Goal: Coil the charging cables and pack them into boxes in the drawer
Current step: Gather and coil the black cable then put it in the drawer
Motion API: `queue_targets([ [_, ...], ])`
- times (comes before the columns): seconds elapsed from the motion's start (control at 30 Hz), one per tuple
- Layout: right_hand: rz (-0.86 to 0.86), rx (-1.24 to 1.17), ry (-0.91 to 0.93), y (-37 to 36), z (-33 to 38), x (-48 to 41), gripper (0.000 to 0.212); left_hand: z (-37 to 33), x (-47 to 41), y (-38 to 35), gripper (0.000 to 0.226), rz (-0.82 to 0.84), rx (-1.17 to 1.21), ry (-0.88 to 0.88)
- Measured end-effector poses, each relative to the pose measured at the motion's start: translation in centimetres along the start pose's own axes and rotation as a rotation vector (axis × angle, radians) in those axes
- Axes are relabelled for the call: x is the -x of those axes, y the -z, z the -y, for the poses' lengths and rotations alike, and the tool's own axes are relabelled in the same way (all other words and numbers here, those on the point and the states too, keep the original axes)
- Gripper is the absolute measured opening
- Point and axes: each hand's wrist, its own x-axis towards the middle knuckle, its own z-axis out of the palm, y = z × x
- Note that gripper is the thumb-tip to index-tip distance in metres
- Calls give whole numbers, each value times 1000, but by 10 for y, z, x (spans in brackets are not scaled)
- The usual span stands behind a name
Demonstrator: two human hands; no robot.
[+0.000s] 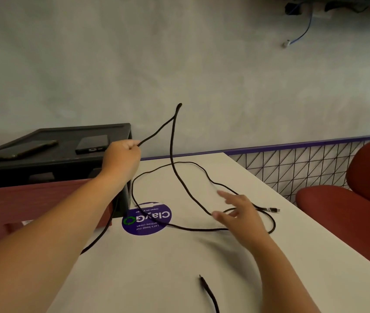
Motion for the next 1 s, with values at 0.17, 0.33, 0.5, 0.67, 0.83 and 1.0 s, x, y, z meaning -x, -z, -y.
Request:
queue_targets([
  [0.17, 240, 136, 75, -27, -4, 0, 9, -6, 10, -8, 35, 88, -26, -111],
  [0.33, -73, 373, -92, -10, -1, -4, 41, -3, 6, 7, 34, -35, 5, -92],
  [0.5, -418, 394, -417, 13, -25, -7, 39, 19, -13, 46, 29, -311, -124, -72],
  [0.67, -462, 158, -410, 14, -31, -16, 34, 31, -21, 69, 27, -365, -147, 13],
  [0.83, 10, 246, -173, -5, -24, -12, 65, 26, -3, 46, 32, -150, -306, -163],
  [1.0, 166, 335, -105, -9, -16, -8, 59, 30, 23, 6, 41, 109, -469, -202],
])
